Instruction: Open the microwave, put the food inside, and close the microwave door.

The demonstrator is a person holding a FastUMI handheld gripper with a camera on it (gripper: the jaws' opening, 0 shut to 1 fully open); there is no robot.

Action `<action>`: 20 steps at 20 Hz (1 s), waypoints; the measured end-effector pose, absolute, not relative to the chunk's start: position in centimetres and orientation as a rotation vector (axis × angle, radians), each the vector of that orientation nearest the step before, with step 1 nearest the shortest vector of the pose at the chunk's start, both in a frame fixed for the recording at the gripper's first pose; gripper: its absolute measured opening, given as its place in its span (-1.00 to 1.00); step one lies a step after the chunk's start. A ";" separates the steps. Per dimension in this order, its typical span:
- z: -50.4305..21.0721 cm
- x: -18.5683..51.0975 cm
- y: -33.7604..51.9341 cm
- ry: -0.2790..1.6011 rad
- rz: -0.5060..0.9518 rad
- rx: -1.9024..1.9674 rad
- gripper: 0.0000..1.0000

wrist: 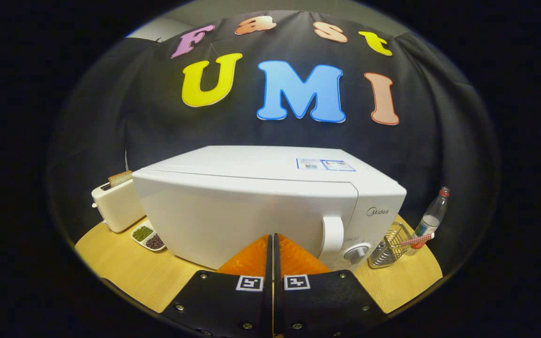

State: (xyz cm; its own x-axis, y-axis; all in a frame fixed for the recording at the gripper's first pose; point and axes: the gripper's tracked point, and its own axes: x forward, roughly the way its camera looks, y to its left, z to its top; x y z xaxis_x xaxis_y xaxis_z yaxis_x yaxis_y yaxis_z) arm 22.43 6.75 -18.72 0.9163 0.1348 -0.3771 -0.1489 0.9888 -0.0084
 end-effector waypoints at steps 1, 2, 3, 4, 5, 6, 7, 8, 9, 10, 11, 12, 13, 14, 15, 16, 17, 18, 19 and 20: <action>-17.6 21.6 6.8 0.362 0.150 -0.041 -0.96; -16.5 20.7 6.8 0.342 0.149 -0.040 -0.97; -15.6 19.7 6.7 0.327 0.149 -0.033 -0.96; -14.8 18.8 6.6 0.313 0.151 -0.024 -0.97; -14.1 17.8 6.5 0.303 0.148 -0.019 -0.97; -13.4 16.8 6.2 0.294 0.145 -0.012 -0.97; -12.7 15.9 6.1 0.286 0.142 -0.004 -0.97; -12.0 14.9 5.8 0.278 0.136 0.001 -0.97; -11.5 14.0 5.6 0.273 0.132 0.005 -0.97; -11.1 13.1 5.4 0.266 0.127 0.007 -0.97; -10.7 12.2 5.3 0.261 0.124 0.009 -0.96; -10.3 11.2 5.2 0.256 0.122 0.010 -0.97; -10.1 10.3 5.2 0.250 0.119 0.010 -0.97; -9.8 9.3 5.2 0.247 0.117 0.011 -0.97; -9.6 8.3 5.3 0.240 0.117 0.011 -0.97; -9.3 7.3 5.4 0.234 0.116 0.010 -0.97; -9.2 6.4 5.6 0.228 0.115 0.009 -0.97; -9.0 5.5 5.7 0.224 0.115 0.010 -0.97; -8.9 4.6 6.0 0.217 0.120 0.009 -0.97; -8.9 3.9 6.1 0.209 0.123 0.006 -0.93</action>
State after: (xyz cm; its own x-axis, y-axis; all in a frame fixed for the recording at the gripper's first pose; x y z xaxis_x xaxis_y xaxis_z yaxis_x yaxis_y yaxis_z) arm 3.93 6.11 -8.87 0.9708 0.1222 -0.2066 -0.1209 0.9925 0.0187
